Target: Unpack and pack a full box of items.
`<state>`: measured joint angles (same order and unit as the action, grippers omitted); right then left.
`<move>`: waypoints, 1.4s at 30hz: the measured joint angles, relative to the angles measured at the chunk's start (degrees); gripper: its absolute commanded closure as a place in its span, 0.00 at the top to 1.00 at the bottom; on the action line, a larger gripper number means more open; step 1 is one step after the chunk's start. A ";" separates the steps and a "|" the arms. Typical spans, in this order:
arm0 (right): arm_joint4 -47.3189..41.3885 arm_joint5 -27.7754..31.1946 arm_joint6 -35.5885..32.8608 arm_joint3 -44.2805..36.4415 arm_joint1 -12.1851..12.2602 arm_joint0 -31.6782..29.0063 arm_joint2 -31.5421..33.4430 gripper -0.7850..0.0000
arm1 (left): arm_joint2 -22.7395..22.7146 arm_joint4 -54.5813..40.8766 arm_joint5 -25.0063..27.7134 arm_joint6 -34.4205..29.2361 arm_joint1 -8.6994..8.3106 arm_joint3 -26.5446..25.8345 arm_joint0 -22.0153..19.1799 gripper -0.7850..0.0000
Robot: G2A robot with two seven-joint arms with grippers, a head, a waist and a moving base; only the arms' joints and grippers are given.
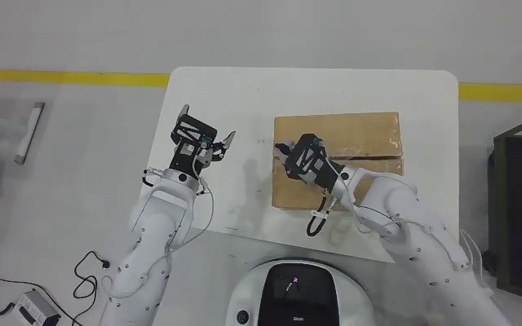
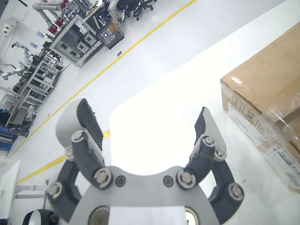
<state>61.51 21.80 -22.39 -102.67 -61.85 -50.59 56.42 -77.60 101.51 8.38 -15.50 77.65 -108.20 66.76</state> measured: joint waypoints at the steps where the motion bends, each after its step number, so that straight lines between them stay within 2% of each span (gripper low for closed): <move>1: 0.10 -0.15 -0.22 0.81 -0.21 0.40 -0.70 0.00 | 0.00 0.00 0.00 0.00 0.00 0.00 0.00 1.00; 7: 0.16 -1.87 -0.23 4.68 -1.02 0.54 -2.37 0.00 | 0.00 0.00 0.00 0.00 0.00 0.00 0.00 1.00; 14: 0.35 -3.08 -1.19 4.28 -0.62 -2.69 0.44 0.00 | 0.00 0.00 0.00 0.00 0.00 0.00 0.00 1.00; 42: -2.81 -6.51 -6.05 -10.48 3.00 -24.74 25.76 0.00 | 0.00 0.00 0.00 0.00 0.00 0.00 0.00 1.00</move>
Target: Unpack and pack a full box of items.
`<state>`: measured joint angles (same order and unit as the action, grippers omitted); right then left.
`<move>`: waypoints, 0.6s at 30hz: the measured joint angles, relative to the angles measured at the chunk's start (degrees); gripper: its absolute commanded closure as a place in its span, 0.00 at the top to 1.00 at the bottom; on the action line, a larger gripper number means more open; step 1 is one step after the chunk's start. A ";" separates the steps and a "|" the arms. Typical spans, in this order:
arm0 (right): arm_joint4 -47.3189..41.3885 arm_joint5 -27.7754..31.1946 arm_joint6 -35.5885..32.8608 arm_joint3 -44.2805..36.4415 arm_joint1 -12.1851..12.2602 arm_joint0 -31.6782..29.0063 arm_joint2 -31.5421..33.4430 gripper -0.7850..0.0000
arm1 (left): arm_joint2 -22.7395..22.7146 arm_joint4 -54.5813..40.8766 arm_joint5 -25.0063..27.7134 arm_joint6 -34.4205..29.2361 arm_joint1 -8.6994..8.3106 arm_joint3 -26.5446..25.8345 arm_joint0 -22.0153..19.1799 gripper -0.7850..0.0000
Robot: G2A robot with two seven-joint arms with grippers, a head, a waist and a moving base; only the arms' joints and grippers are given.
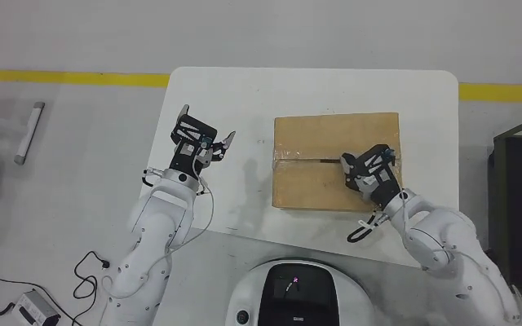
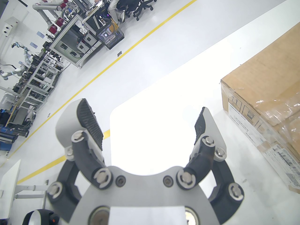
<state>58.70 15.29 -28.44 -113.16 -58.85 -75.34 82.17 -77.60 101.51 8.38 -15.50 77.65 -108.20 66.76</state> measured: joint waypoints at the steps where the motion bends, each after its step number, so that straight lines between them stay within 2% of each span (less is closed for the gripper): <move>1: -0.51 0.02 -0.24 -0.48 0.07 -0.57 0.81 0.00 | 0.00 0.00 0.00 0.00 0.00 0.00 0.00 1.00; 6: -2.00 1.31 -0.32 -4.90 0.36 -2.73 4.42 0.00 | 0.00 0.00 0.00 0.00 0.00 0.00 0.00 1.00; 10: -2.41 3.11 0.50 -8.76 0.39 -2.03 4.56 0.00 | 0.00 0.00 0.00 0.00 0.00 0.00 0.00 1.00; 14: -0.95 5.45 1.16 -8.97 0.08 2.31 0.24 0.00 | 0.00 0.00 0.00 0.00 0.00 0.00 0.00 1.00; 18: 2.18 6.26 2.23 -4.21 -0.96 10.58 -8.35 0.00 | 0.00 0.00 0.00 0.00 0.00 0.00 0.00 1.00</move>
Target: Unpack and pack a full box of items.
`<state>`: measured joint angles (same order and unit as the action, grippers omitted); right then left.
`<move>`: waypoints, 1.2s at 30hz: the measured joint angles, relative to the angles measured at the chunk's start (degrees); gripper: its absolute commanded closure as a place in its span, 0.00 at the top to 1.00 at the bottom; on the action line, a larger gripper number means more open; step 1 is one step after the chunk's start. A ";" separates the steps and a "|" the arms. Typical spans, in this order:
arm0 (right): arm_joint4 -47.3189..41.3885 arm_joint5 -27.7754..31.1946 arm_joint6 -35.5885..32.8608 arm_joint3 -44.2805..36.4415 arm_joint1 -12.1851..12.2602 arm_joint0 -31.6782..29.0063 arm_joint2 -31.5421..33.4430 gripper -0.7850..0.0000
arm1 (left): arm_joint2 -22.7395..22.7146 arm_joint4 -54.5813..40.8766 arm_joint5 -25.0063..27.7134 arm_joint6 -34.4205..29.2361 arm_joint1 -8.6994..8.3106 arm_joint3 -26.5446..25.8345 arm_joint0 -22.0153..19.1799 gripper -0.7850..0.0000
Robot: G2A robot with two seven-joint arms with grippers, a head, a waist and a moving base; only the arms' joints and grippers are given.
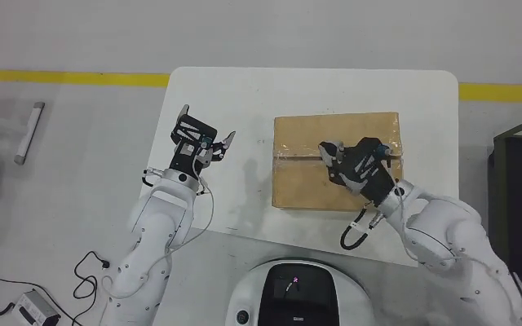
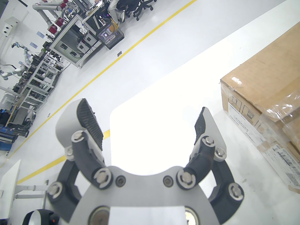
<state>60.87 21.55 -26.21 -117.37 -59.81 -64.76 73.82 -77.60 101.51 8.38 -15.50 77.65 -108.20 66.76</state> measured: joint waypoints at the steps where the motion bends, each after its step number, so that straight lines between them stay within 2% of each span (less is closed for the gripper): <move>1: 0.62 -0.09 0.32 1.52 -0.32 1.86 -2.05 0.00 | 0.00 0.00 0.00 0.00 0.00 0.00 0.00 1.00; 7: 2.78 -1.76 2.78 12.33 -2.77 11.67 -13.70 0.00 | 0.00 0.00 0.00 0.00 0.00 0.00 0.00 1.00; 14: 4.34 -3.16 3.95 19.91 -4.42 15.32 -18.99 0.00 | 0.00 0.00 0.00 0.00 0.00 0.00 0.00 1.00; 22: 5.14 -4.42 3.87 20.09 -3.58 11.11 -13.79 0.00 | 0.00 0.00 0.00 0.00 0.00 0.00 0.00 1.00; 36: 6.64 -6.34 2.42 10.92 -1.12 -1.76 0.93 0.00 | 0.00 0.00 0.00 0.00 0.00 0.00 0.00 1.00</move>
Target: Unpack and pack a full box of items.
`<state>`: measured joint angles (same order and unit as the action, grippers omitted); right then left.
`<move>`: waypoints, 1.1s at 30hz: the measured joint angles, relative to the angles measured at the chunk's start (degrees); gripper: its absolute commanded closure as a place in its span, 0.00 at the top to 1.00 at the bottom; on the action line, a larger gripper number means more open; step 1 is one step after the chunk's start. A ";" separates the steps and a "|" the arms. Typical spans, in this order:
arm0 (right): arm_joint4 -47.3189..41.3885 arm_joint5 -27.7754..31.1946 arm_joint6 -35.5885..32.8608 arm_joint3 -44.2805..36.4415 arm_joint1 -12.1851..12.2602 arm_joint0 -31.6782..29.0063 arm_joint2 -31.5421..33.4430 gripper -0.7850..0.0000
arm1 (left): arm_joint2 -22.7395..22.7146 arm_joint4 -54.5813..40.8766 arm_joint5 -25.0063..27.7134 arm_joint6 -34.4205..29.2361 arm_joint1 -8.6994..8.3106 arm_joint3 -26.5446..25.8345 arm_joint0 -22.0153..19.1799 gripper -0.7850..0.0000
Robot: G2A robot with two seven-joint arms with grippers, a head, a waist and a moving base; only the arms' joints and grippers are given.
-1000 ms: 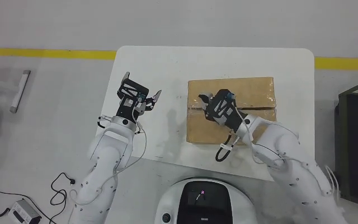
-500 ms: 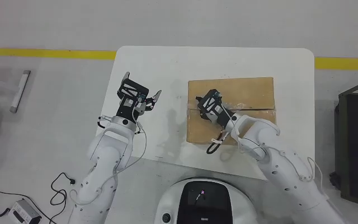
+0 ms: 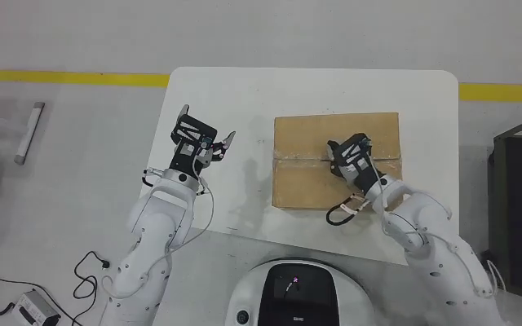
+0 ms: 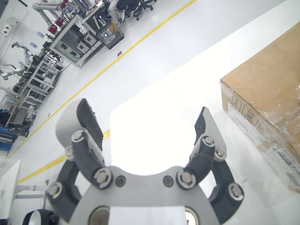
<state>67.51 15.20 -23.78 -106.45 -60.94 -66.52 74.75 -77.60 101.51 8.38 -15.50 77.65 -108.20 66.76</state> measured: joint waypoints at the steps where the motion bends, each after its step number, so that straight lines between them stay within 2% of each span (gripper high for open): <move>1: 0.04 -0.10 -0.08 -0.57 0.11 -0.72 0.91 0.00 | 0.00 0.00 0.00 0.00 0.00 0.00 0.00 1.00; 12: 0.46 -1.04 -0.66 -6.03 1.04 -8.51 10.26 0.00 | 0.00 0.00 0.00 0.00 0.00 0.00 0.00 1.00; 18: -1.58 0.45 1.40 -12.72 1.07 -9.26 12.06 0.00 | 0.00 0.00 0.00 0.00 0.00 0.00 0.00 1.00; 22: -1.33 3.26 1.39 -14.10 0.76 -5.36 7.83 0.00 | 0.00 0.00 0.00 0.00 0.00 0.00 0.00 1.00; 25: -1.27 5.16 1.52 -12.00 0.08 -0.13 1.54 0.00 | 0.00 0.00 0.00 0.00 0.00 0.00 0.00 1.00; 33: 1.66 4.67 3.20 0.75 -2.91 12.29 -15.33 0.00 | 0.00 0.00 0.00 0.00 0.00 0.00 0.00 1.00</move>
<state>69.17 19.88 -20.58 -105.70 -63.85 -54.23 59.42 -77.60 101.51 8.38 -15.50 77.65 -108.20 66.76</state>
